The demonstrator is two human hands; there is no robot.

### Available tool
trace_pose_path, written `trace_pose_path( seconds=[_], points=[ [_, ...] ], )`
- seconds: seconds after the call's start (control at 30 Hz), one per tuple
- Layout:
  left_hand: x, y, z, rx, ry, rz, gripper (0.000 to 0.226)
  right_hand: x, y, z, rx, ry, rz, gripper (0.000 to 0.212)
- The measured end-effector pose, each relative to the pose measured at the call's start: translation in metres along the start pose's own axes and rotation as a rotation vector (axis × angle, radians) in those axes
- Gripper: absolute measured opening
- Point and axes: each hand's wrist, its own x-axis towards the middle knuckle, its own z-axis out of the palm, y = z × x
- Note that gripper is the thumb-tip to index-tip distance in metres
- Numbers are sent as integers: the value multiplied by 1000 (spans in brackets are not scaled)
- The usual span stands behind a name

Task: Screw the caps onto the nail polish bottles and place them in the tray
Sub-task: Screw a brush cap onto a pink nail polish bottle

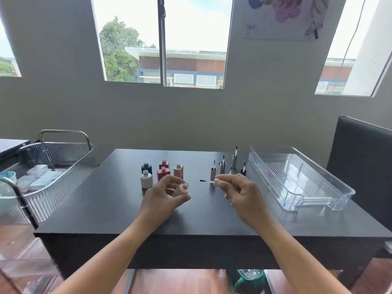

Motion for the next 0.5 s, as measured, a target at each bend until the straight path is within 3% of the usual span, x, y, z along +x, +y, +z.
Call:
trace_pose_path(
  seconds=[0.23,0.5],
  points=[
    [-5,9,3,3,-40,30,31,-3,-1,9,-203,-33,-148,17],
    [-6,12,2,44,-50,71,33,-3,-6,9,-237,-26,-165,19]
  ],
)
